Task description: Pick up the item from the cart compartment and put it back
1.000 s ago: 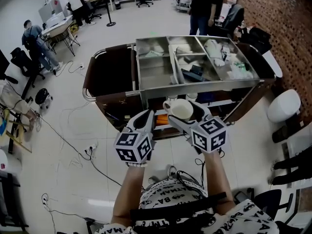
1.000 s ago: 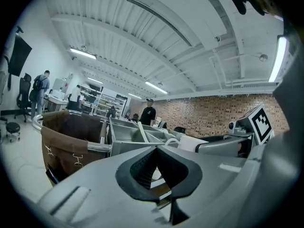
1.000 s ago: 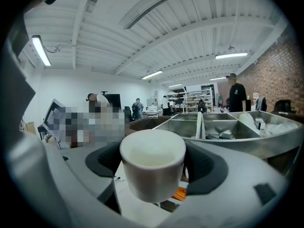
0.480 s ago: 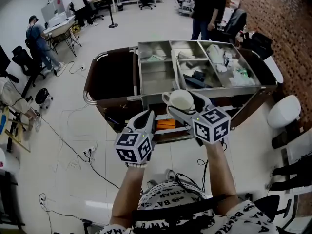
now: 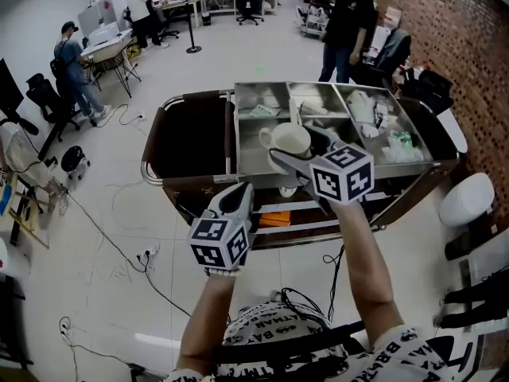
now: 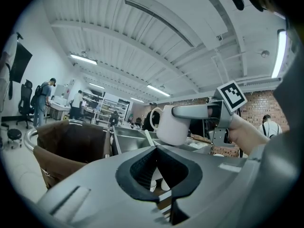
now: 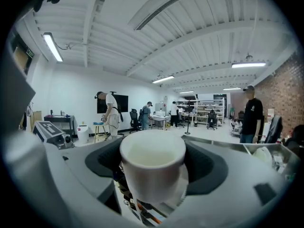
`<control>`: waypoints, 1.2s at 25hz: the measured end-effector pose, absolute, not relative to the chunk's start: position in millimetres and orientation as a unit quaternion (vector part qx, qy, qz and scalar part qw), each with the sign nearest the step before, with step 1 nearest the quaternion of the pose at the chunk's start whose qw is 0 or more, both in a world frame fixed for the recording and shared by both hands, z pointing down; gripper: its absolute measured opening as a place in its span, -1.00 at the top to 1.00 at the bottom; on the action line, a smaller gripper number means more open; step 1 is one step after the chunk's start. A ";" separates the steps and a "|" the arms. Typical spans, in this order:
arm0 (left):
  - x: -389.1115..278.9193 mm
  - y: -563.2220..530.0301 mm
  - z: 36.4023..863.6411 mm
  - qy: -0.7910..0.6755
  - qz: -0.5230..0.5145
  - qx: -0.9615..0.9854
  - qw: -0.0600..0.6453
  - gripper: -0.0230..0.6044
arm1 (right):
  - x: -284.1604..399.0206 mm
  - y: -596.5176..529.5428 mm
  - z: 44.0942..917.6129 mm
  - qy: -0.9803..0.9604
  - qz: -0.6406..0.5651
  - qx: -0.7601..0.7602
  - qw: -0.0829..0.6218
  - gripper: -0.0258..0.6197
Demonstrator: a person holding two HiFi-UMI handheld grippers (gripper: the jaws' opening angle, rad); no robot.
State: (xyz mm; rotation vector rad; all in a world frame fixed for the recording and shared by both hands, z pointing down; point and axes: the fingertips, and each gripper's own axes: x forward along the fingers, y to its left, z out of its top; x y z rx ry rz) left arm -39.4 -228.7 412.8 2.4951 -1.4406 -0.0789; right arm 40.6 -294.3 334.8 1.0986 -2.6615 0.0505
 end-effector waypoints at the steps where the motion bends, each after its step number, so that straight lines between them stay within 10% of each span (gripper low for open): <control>1: -42.3 -233.3 411.8 -0.498 -0.028 0.857 0.128 0.93 | 36.6 -303.7 333.8 -0.917 0.014 0.375 0.136 -0.36; 30: -84.8 -290.2 401.6 -0.550 -0.021 0.819 0.162 0.93 | 1.6 -437.3 475.2 -0.880 0.106 0.297 0.355 -0.37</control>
